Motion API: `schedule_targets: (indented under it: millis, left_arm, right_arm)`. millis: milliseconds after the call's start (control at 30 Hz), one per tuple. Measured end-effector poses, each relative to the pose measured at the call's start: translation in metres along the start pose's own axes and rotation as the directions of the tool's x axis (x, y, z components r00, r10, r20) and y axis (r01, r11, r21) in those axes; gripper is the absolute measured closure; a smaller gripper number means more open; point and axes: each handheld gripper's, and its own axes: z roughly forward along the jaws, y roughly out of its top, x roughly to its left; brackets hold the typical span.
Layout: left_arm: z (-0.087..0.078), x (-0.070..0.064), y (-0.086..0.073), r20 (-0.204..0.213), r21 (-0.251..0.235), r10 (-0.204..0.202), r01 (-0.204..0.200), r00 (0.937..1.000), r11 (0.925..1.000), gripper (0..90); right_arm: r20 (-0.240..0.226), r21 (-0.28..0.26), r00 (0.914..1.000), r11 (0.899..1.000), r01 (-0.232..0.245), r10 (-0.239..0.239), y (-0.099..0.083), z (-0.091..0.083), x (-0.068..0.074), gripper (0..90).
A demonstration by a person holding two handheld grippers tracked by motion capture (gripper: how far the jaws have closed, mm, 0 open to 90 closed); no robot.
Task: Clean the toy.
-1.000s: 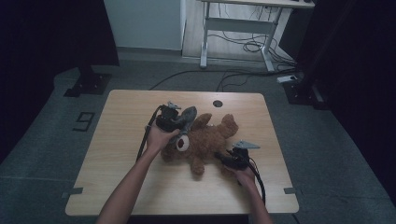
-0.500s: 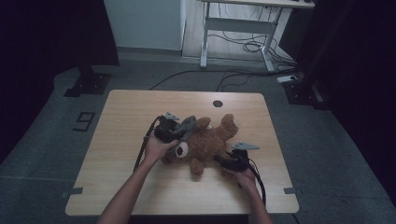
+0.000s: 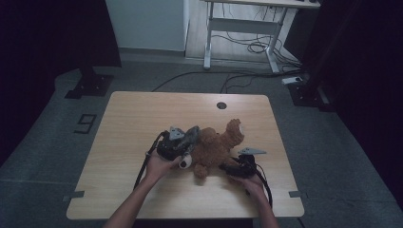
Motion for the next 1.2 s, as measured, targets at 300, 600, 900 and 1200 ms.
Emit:
schedule_targets:
  millis: [300,600,900,1200]
  left_arm:
    - [-0.008,-0.007,-0.014,0.045,-0.035,-0.020,0.022,0.9988,0.9991,78.1]
    - [-0.015,-0.012,-0.023,0.080,-0.049,-0.025,0.029,0.9965,0.9984,78.0]
    - [-0.019,-0.013,-0.031,0.118,-0.067,-0.043,0.051,0.9920,0.9964,77.9]
    - [-0.027,-0.022,-0.038,0.125,-0.094,-0.040,0.052,0.9914,0.9942,77.5]
  right_arm:
    - [-0.016,-0.145,0.9988,0.988,-0.049,0.047,0.013,-0.035,-0.005,25.4]
    - [-0.016,-0.249,0.9972,0.966,-0.075,0.073,0.049,-0.051,-0.004,21.2]
    - [-0.032,-0.202,0.9964,0.976,-0.083,0.079,0.035,-0.044,-0.001,53.9]
    - [-0.074,-0.188,0.9938,0.977,-0.096,0.083,0.012,-0.045,-0.001,60.8]
